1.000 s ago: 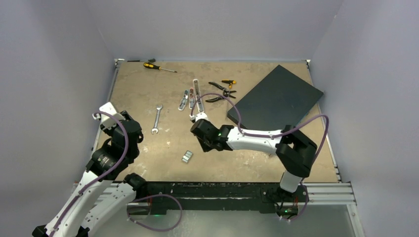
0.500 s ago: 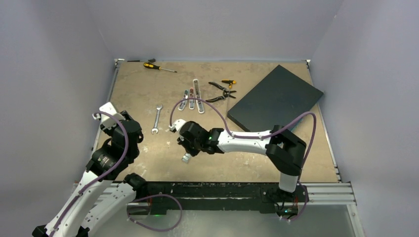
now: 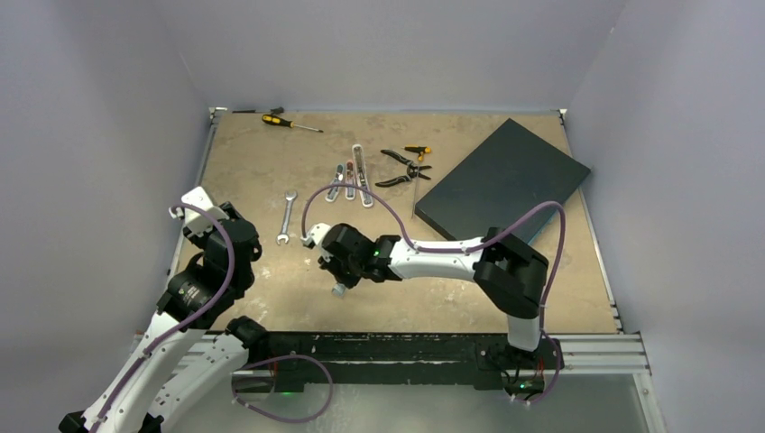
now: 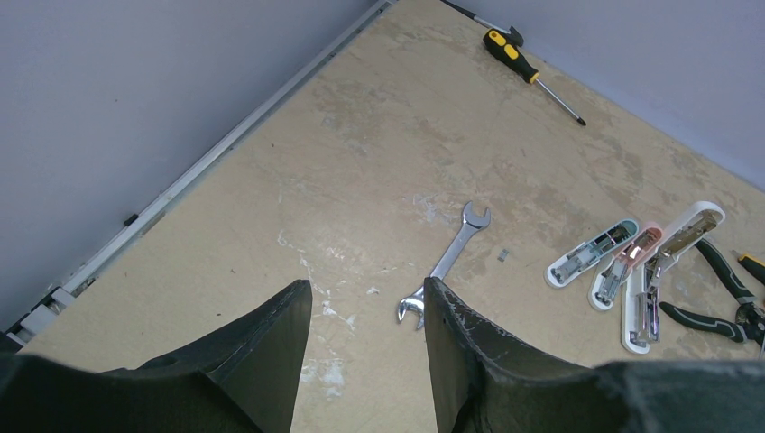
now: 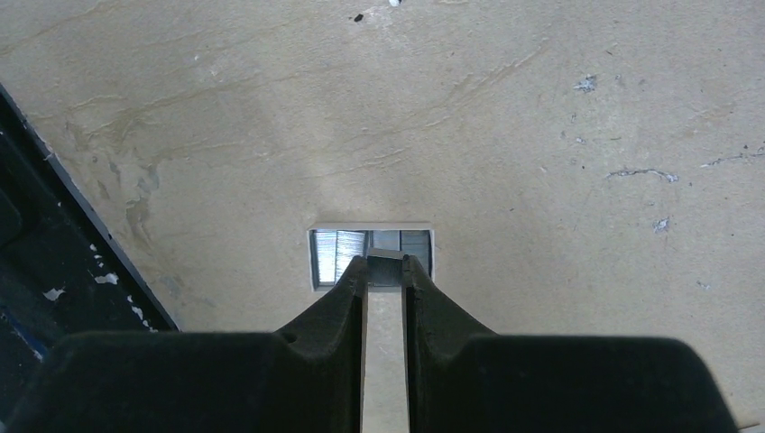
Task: Unload the staples from the stapler
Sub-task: Place the staple in the staple box.
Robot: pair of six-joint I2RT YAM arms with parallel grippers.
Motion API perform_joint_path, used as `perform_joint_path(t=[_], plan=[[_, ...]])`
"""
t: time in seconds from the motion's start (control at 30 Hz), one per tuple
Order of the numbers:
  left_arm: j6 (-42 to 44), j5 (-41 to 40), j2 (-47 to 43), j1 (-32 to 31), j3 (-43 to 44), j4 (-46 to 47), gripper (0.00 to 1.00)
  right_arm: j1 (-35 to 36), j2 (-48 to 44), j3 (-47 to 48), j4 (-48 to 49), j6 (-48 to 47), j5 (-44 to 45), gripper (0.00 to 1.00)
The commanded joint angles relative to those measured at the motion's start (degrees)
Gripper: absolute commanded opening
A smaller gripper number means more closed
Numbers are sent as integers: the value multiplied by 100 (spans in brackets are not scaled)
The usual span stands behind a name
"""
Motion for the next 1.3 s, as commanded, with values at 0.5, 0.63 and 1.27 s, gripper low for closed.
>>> perform_joint_path(t=[0.5, 0.63, 1.27], plan=[[104, -16, 54, 11, 71, 184, 47, 93, 206, 265, -242, -283, 225, 16], [98, -12, 48, 6, 63, 192, 47, 95, 163, 233, -260, -283, 223, 16], [99, -10, 45, 6, 61, 193, 48, 98, -35, 204, -262, -255, 182, 27]])
